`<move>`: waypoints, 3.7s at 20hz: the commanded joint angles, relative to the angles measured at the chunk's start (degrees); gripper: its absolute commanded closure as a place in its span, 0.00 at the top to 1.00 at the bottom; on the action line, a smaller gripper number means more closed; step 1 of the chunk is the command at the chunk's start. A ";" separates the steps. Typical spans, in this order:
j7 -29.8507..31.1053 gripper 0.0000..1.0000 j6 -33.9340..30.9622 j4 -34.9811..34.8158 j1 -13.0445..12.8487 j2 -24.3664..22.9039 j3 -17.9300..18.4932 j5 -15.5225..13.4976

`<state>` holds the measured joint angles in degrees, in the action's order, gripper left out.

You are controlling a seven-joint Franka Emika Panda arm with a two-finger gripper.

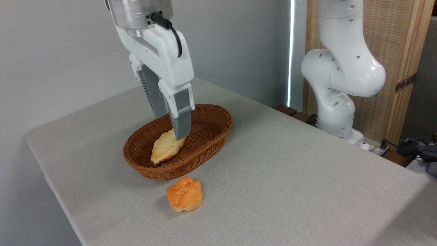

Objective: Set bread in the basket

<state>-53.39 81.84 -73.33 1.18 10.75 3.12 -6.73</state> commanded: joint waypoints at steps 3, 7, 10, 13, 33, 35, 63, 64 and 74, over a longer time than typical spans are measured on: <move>0.65 1.00 -3.36 -0.06 -0.83 -0.56 -0.22 -3.38; 0.91 1.00 -3.44 -0.06 -0.92 -1.43 -0.31 -3.21; 0.65 1.00 -3.09 0.02 -0.83 -1.52 -0.05 -2.94; 0.74 1.00 -3.09 0.03 -0.83 -1.52 0.40 -2.77; 4.43 1.00 3.92 -5.05 -0.56 -1.08 0.84 1.10; 4.43 1.00 11.02 -12.59 -0.56 -4.93 0.66 1.01; 3.64 1.00 35.40 -39.79 -1.36 -9.70 -1.80 1.62; 3.64 1.00 35.40 -39.79 -1.36 -8.91 -1.80 2.93; 3.64 1.00 35.58 -39.61 -1.44 -6.27 -2.94 4.00</move>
<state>-49.84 116.20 -112.84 -0.17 3.93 0.31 -3.57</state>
